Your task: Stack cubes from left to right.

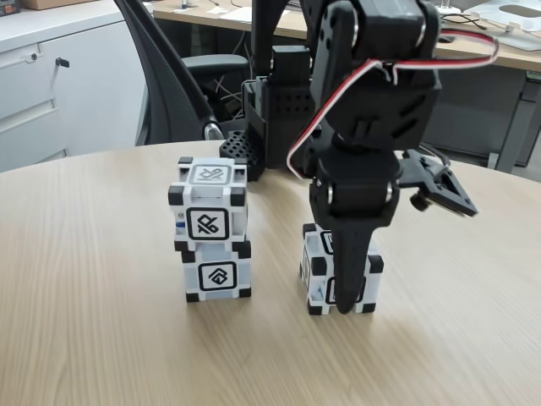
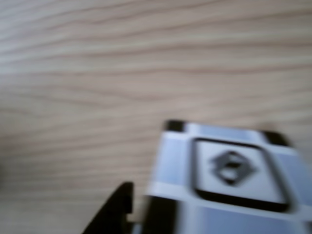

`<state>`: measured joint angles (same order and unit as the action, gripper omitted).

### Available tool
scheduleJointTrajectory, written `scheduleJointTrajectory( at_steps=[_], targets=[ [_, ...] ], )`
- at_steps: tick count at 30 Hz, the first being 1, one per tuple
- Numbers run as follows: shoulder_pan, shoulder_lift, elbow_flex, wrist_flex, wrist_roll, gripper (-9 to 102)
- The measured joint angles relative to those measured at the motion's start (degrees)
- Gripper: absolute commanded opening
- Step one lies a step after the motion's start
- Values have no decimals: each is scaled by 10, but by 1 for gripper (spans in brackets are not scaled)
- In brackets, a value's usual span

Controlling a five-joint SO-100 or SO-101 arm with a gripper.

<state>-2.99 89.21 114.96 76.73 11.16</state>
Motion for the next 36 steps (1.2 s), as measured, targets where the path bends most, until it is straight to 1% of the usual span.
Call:
scheduleJointTrajectory(
  at_steps=[2, 3, 17, 25, 31, 36],
  targets=[
    [0, 1, 1, -12, -4, 1],
    [-1, 6, 10, -22, -4, 0],
    [0, 27, 12, -23, -22, 0],
    [0, 92, 11, 69, -20, 0],
    [0, 119, 11, 86, -37, 0],
    [0, 172, 11, 107, -52, 0]
  ],
)
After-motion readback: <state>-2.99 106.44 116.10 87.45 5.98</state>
